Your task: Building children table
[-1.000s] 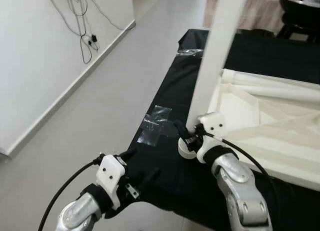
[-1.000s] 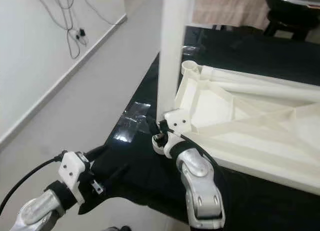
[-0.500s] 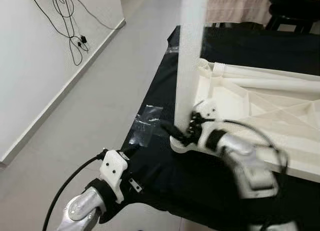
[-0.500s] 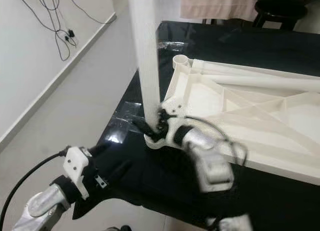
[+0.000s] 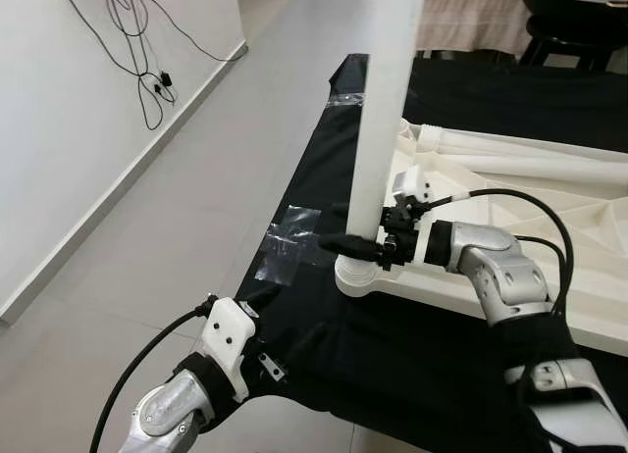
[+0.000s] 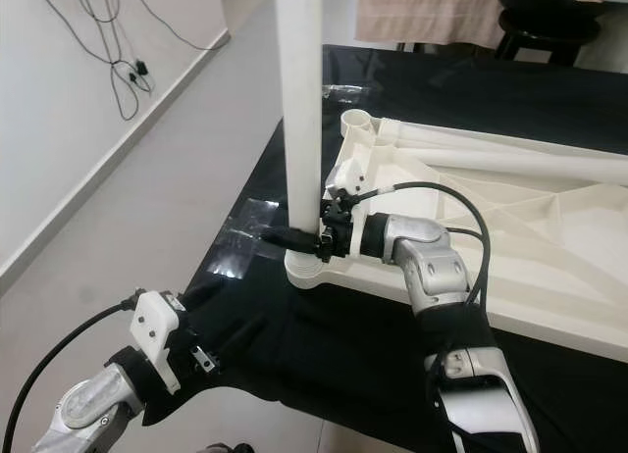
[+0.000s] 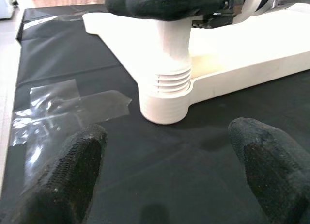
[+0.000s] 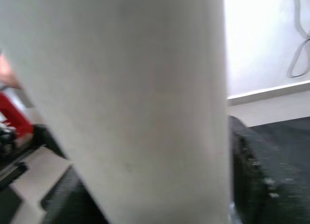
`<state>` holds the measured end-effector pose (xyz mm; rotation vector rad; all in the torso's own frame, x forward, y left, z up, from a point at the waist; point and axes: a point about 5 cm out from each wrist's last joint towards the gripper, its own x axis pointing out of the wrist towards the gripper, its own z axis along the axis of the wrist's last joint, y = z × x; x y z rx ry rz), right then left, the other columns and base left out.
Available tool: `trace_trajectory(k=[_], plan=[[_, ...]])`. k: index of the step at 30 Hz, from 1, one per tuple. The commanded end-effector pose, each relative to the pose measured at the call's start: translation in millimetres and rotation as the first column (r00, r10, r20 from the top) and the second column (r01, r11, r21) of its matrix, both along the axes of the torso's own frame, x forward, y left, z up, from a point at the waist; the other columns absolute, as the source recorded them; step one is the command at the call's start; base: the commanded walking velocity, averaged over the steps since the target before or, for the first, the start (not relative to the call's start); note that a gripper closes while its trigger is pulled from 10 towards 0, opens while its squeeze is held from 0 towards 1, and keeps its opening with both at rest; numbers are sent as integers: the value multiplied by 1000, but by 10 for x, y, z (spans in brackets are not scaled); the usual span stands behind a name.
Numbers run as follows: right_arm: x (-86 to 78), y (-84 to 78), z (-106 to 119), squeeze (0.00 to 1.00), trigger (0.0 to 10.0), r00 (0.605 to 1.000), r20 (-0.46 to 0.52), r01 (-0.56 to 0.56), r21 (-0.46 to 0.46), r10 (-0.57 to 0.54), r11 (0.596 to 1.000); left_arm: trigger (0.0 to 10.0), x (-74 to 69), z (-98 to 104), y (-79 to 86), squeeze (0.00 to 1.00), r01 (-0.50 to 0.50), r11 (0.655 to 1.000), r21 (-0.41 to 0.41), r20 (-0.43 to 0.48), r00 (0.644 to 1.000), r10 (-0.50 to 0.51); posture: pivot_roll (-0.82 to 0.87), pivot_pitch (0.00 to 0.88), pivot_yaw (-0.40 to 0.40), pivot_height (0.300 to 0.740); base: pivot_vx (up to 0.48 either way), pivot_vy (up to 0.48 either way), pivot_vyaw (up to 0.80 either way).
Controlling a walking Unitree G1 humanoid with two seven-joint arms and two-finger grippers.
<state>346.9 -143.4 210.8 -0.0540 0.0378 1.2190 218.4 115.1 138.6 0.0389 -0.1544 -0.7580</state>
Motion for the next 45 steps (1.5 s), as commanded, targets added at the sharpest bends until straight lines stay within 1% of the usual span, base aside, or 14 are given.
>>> trace_trajectory(k=[1,11,14,16,18,24,25,28,29,30,36,37,40,45], plan=[[7,-41,3,0,0,1000,-2,-15,17,15,1000,10000,-30,-57,-13,0,6,1000,3,-19,1000,-6,28,145,25,740,0,0,0],[-218,-110,-310,0,0,985,-4,170,-57,-171,984,10000,-59,-55,-18,0,17,1000,-11,-20,1000,-17,-16,165,14,740,0,0,0],[-243,-11,-502,0,0,883,-35,465,-72,-468,882,10000,-68,-50,-5,0,19,1000,-13,-20,1000,-19,-21,172,9,740,0,0,0],[-486,121,-773,0,0,657,-96,738,-121,-748,664,10000,-62,-37,15,0,20,1000,-17,-20,1000,-20,-35,191,27,740,0,0,0],[-579,176,-825,0,0,617,-98,770,-132,-781,625,10000,-57,-34,22,0,20,1000,-18,-20,1000,-20,-38,193,32,740,0,0,0],[-468,229,-759,0,0,662,-16,742,-127,-749,658,10000,-23,-38,31,0,26,1000,-15,-22,999,-27,-46,186,41,740,0,0,0],[-432,269,-723,0,10000,694,-25,715,-96,-720,692,10000,-15,-36,30,0,26,1000,-16,-20,999,-26,-45,186,37,740,0,0,0],[-409,319,-670,0,10000,722,-31,690,-58,-692,722,10000,-9,-34,31,0,24,1000,-16,-18,1000,-24,-45,186,37,740,0,0,0],[-394,350,-589,220,10000,759,-28,651,-13,-651,759,10000,-3,-32,31,0,17,1000,-19,-16,1000,-17,-42,185,34,740,0,0,0],[-378,398,-493,1000,10000,824,-34,566,36,-565,823,10000,0,-31,29,0,12,1000,-23,-15,1000,-12,-39,183,33,740,0,0,0],[-322,421,-165,1000,10000,970,23,240,111,-244,965,10000,10,-32,13,0,12,999,-29,-15,1000,-12,-35,177,25,740,0,0,0],[-327,413,-129,200,10000,985,62,156,73,-161,985,10000,11,-33,7,0,14,999,-30,-16,1000,-14,-32,173,21,740,0,0,0],[-285,373,-105,0,10000,997,78,14,-11,-13,1000,10000,13,-37,-5,0,15,999,-32,-16,1000,-16,-23,170,13,740,0,0,0],[-187,350,-70,0,10000,997,50,-64,-28,66,998,10000,14,-40,-10,0,12,999,-32,-15,1000,-13,-11,167,7,740,0,0,0]])
